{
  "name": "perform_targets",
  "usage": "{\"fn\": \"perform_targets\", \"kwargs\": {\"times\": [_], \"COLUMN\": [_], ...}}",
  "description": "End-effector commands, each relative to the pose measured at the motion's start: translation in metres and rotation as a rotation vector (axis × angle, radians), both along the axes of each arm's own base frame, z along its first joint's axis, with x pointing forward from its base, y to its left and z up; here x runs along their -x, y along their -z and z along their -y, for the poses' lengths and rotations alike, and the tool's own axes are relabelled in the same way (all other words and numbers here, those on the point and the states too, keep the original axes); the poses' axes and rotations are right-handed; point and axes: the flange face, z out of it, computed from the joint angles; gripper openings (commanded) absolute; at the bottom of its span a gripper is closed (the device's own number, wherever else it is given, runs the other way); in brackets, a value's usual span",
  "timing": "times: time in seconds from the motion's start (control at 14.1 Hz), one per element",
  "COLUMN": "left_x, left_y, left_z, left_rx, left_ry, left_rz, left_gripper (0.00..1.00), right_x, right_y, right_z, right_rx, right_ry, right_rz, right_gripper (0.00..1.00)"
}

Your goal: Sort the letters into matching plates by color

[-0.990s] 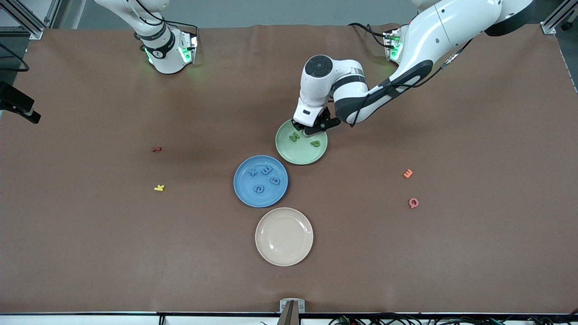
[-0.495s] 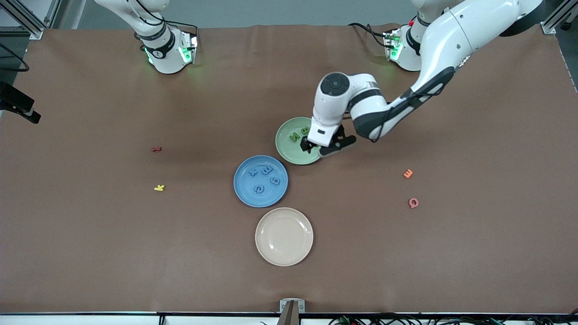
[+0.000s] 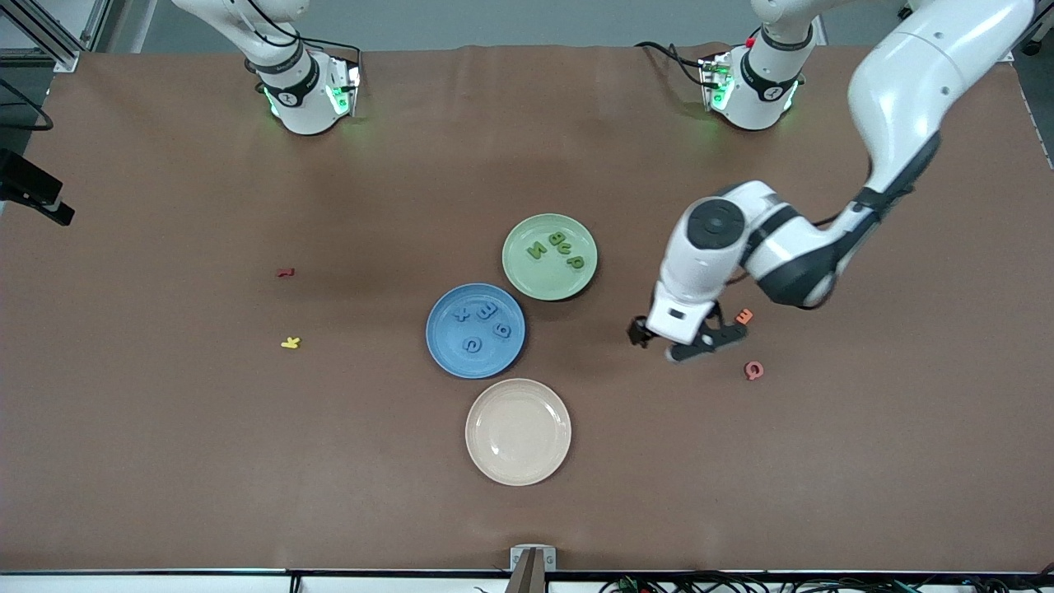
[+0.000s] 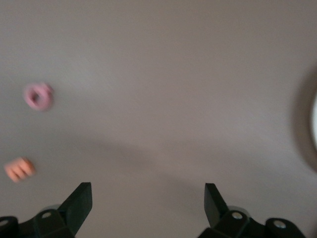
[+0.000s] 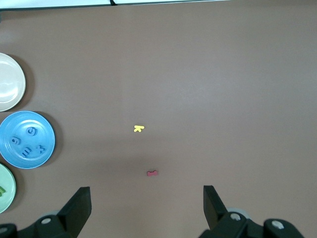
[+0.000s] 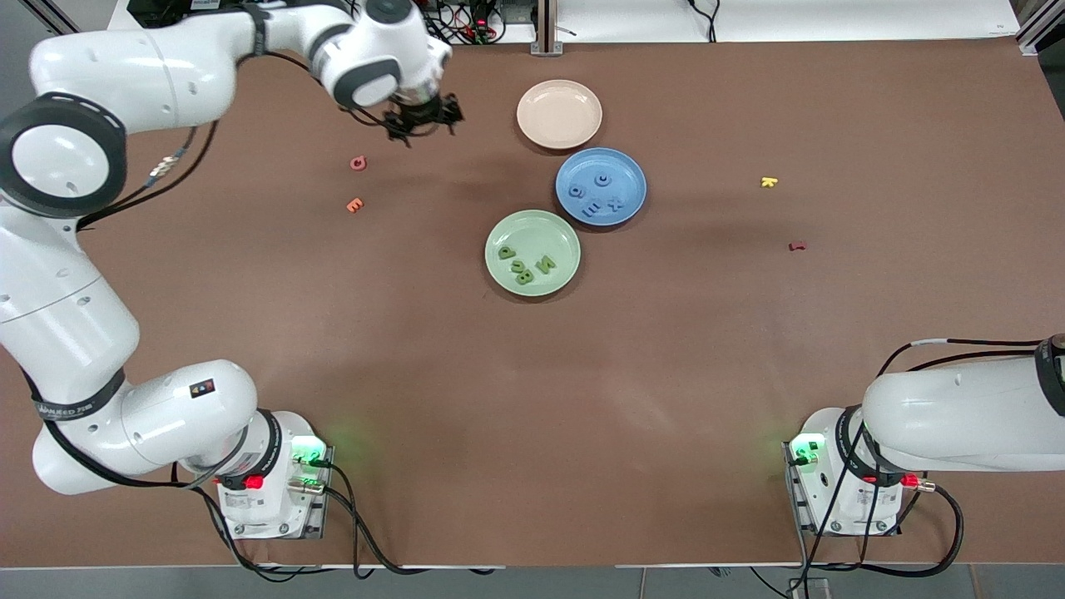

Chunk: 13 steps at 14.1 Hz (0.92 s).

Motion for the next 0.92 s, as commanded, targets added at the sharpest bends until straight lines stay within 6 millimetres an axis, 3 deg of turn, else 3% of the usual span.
{"fn": "perform_targets", "kwargs": {"times": [0.0,0.42,0.57,0.85], "left_x": [-0.024,-0.078,-0.085,-0.094], "left_y": [-0.018,-0.058,-0.051,-0.088], "left_z": [-0.045,-0.108,-0.111,-0.13], "left_rx": [-0.064,-0.128,-0.148,-0.13], "left_ry": [0.039,0.106,0.121,0.111], "left_rz": [-0.011,-0.009,-0.028,-0.052], "left_gripper": [1.0,1.0,1.0,1.0], "right_x": [0.0,0.0,0.0,0.001], "right_y": [-0.005,-0.005,-0.006,-0.006], "right_z": [0.003,0.003,0.003,0.005], "right_rx": [0.008,0.008,0.01,0.01], "right_ry": [-0.003,-0.003,-0.003,0.0], "right_rz": [0.006,0.006,0.007,0.007], "right_gripper": [1.0,1.0,1.0,1.0]}}
